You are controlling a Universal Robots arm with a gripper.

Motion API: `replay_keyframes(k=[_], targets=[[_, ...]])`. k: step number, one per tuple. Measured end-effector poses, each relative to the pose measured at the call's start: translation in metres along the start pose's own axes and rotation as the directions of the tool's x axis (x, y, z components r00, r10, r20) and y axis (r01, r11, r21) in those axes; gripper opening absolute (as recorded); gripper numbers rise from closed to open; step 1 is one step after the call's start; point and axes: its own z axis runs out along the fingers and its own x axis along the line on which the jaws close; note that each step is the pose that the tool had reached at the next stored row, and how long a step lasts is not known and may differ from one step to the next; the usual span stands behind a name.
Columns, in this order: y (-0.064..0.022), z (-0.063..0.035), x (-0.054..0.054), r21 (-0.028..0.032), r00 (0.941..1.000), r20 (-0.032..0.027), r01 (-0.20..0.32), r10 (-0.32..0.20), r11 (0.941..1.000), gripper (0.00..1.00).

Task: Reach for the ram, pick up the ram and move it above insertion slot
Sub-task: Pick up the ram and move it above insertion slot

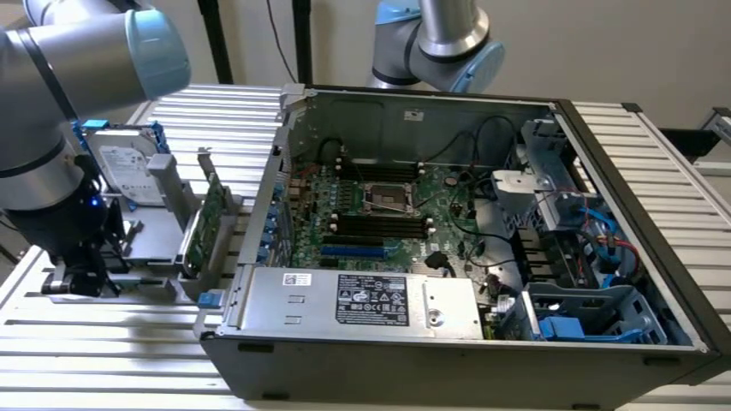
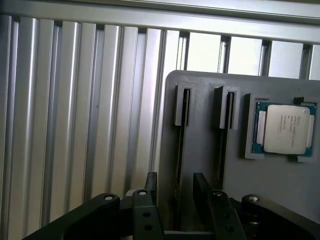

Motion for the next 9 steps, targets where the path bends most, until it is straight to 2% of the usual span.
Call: replay_keyframes(k=[7, 8, 9], targets=[[-0.0001, 0.0026, 0.0, 0.0001, 1.0, -0.0002, 0.0, 0.0, 1.0, 0.42], [-0.0001, 0.0027, 0.0, 0.0001, 1.0, -0.0002, 0.0, 0.0, 1.0, 0.4], [0.0, 0.0028, 0.0, 0.0001, 1.0, -0.0003, 0.0, 0.0, 1.0, 0.34]])
